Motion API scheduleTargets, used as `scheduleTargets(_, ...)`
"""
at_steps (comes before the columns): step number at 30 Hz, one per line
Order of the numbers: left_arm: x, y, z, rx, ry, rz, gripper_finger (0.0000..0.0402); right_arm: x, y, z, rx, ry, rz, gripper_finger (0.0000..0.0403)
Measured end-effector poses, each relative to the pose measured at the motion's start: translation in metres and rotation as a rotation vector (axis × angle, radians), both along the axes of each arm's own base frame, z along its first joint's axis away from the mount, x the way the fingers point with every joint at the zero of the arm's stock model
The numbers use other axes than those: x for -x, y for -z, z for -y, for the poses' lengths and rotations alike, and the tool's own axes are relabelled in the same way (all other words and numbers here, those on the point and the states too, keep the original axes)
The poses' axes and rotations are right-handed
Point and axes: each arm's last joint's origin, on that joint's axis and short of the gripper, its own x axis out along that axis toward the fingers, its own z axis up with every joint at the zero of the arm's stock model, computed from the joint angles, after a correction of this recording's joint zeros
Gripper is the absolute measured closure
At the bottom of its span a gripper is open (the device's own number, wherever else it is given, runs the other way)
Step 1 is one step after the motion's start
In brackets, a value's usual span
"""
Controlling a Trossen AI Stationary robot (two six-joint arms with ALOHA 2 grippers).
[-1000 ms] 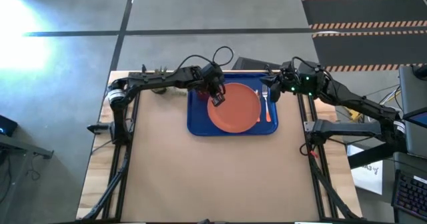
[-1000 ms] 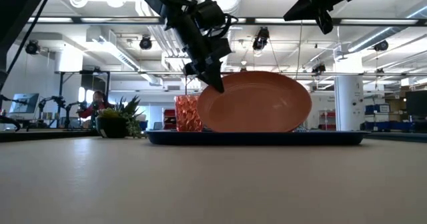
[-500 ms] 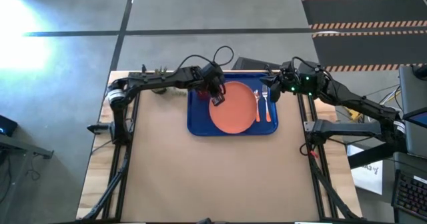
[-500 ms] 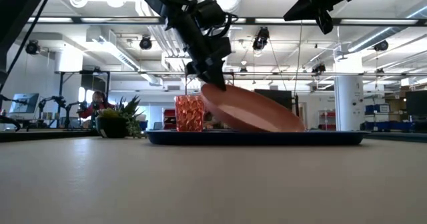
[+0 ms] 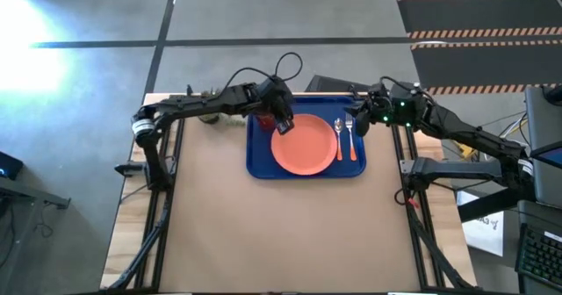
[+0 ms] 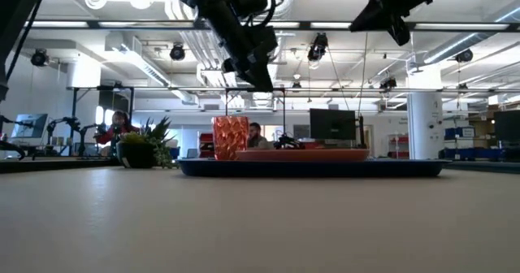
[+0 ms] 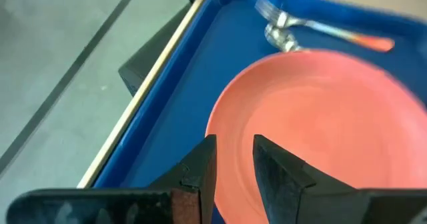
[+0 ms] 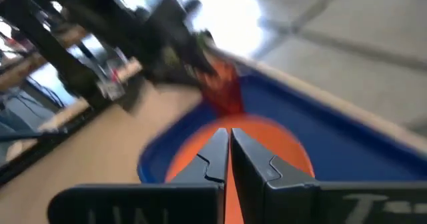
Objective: Pick and place plate/cup/fork/spoon on tray
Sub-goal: Move the set serving tray on the center of the table
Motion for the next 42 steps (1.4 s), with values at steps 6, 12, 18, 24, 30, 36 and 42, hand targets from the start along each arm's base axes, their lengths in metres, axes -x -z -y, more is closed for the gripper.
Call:
scheduleTargets(6, 0.016, -0.033, 0.020, 0.015, 0.001, 0.075, 0.0322, 0.004, 0.036, -0.008, -0.217, 0.022, -0.290, 0.0394)
scheduleTargets(12, 0.052, -0.062, 0.048, 0.054, 0.011, 0.067, 0.0322, 0.001, 0.072, -0.018, -0.366, 0.019, -0.514, 0.0394)
scheduleTargets(18, 0.100, -0.082, 0.070, 0.069, -0.080, 0.028, 0.0326, -0.008, 0.091, -0.030, -0.388, -0.021, -0.650, 0.0394)
scheduleTargets(24, 0.144, -0.066, 0.079, 0.107, -0.232, -0.052, 0.0361, -0.002, 0.094, -0.027, -0.330, 0.093, -0.750, 0.0394)
scheduleTargets(30, 0.178, -0.015, 0.089, 0.217, -0.357, -0.110, 0.0390, 0.001, 0.091, -0.028, -0.345, 0.108, -0.717, 0.0394)
scheduleTargets(36, 0.203, 0.025, 0.100, 0.352, -0.391, -0.041, 0.0380, -0.001, 0.092, -0.028, -0.378, 0.105, -0.713, 0.0394)
scheduleTargets(42, 0.208, 0.052, 0.105, 0.465, -0.292, 0.200, 0.0352, 0.000, 0.091, -0.028, -0.383, 0.133, -0.706, 0.0382)
